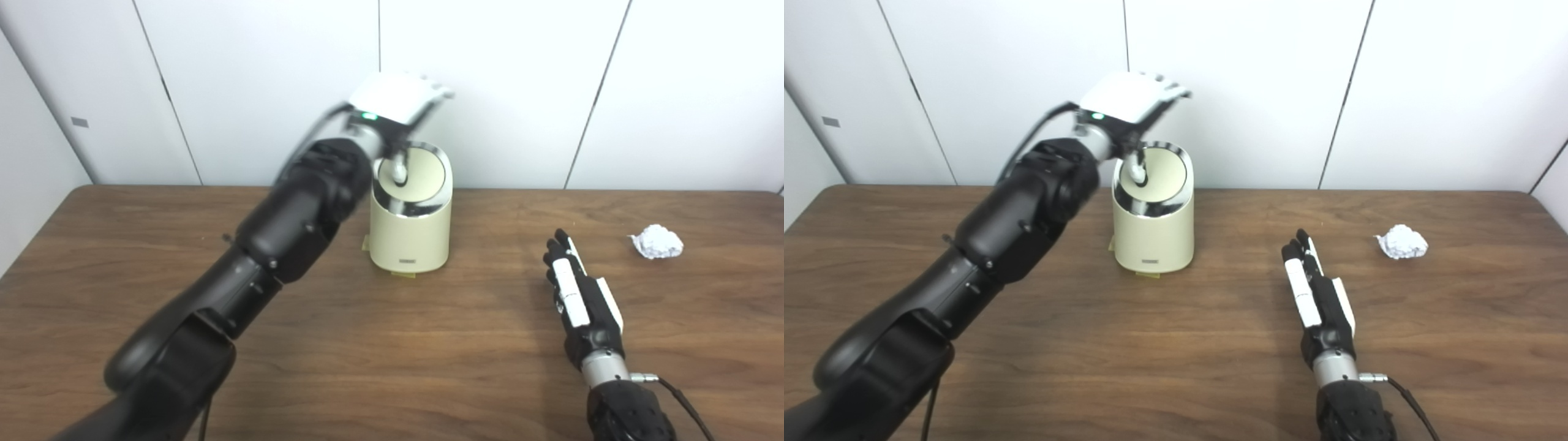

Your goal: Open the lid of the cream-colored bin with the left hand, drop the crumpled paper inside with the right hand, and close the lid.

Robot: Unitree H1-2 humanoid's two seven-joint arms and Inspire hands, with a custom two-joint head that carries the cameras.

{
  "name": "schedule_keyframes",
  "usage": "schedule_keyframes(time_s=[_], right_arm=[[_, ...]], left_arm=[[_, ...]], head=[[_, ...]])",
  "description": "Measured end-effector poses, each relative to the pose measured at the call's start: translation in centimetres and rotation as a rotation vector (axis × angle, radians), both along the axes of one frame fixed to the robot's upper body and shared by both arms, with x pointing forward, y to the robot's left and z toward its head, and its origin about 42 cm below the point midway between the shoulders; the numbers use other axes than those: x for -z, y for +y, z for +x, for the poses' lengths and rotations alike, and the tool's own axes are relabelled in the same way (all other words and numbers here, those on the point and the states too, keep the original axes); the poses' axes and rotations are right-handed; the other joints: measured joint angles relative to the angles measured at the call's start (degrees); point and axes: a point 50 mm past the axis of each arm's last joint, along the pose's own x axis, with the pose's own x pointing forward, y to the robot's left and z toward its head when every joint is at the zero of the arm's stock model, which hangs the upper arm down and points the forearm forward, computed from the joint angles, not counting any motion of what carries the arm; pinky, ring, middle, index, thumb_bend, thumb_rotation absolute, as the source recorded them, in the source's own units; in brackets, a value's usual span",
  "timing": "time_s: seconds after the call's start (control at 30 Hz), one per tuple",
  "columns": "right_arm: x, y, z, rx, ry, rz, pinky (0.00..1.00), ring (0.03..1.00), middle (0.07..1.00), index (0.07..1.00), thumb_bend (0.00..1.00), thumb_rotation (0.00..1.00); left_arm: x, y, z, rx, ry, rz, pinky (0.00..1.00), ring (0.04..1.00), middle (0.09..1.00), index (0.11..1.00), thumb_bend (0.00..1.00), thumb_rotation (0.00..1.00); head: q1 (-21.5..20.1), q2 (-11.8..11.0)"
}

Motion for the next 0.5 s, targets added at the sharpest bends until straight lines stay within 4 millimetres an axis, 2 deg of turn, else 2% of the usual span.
schedule_keyframes(time_s=[0.07,0.13,0.27,0.37,0.5], right_arm=[[0.0,0.0,0.0,-0.001,-0.001,0.0,1.0,0.971,0.979,0.998,0.62,0.9],[-0.1,0.1,0.0,-0.005,-0.003,0.0,1.0,0.978,0.983,1.0,0.61,0.9],[-0.4,-0.1,-0.1,-0.007,-0.014,0.01,1.0,0.978,0.978,0.997,0.62,0.88],[-0.3,-0.7,-0.2,0.003,-0.01,0.01,0.99,0.97,0.974,0.997,0.62,0.87],[-0.2,-1.0,-0.3,0.006,-0.007,-0.001,0.98,0.963,0.969,0.991,0.61,0.87]], left_arm=[[0.6,1.6,-0.6,-0.043,0.086,-0.147,0.73,0.878,0.92,0.899,0.74,0.13],[1.2,2.8,-1.5,-0.058,0.131,-0.319,0.68,0.834,0.885,0.876,0.69,0.13],[2.6,5.5,-4.3,-0.096,0.075,-0.643,0.73,0.803,0.825,0.827,0.53,0.16],[3.5,7.5,-5.9,-0.139,0.016,-0.755,0.74,0.788,0.808,0.826,0.44,0.2],[5.3,9.9,-7.4,-0.178,-0.024,-0.772,0.76,0.824,0.843,0.855,0.41,0.08]], head=[[-0.36,0.0],[-0.62,0.0],[-0.88,0.09],[-1.24,-0.09],[-1.32,-0.18]])
